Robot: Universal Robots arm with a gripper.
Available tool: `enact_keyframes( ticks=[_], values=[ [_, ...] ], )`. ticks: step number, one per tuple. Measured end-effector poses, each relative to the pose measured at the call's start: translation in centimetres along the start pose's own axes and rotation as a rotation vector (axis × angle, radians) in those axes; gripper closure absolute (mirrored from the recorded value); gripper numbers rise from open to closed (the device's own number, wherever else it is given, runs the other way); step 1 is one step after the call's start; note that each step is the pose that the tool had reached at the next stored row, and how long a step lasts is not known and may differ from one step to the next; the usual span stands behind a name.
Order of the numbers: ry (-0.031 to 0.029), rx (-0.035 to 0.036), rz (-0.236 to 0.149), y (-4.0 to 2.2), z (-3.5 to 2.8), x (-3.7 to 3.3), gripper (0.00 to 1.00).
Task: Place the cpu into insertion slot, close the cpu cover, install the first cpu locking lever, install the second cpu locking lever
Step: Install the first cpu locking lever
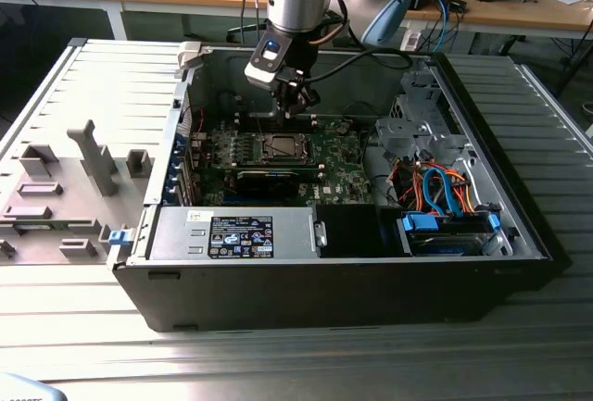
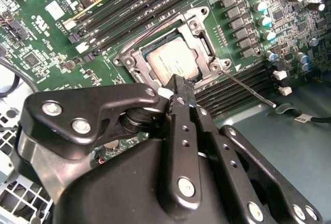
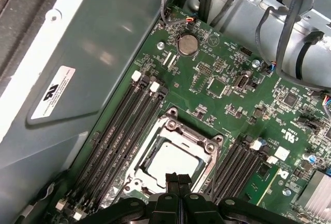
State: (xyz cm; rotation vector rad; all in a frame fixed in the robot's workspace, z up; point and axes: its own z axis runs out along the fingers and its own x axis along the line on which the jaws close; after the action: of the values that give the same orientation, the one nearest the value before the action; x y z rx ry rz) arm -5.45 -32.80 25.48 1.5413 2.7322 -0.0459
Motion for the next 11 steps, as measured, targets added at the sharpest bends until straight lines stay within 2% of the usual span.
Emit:
enact_keyframes(
  ticks=[11],
  values=[
    [-0.0009,-0.0007,-0.04,0.0,0.0,0.0,0.89]
  ],
)
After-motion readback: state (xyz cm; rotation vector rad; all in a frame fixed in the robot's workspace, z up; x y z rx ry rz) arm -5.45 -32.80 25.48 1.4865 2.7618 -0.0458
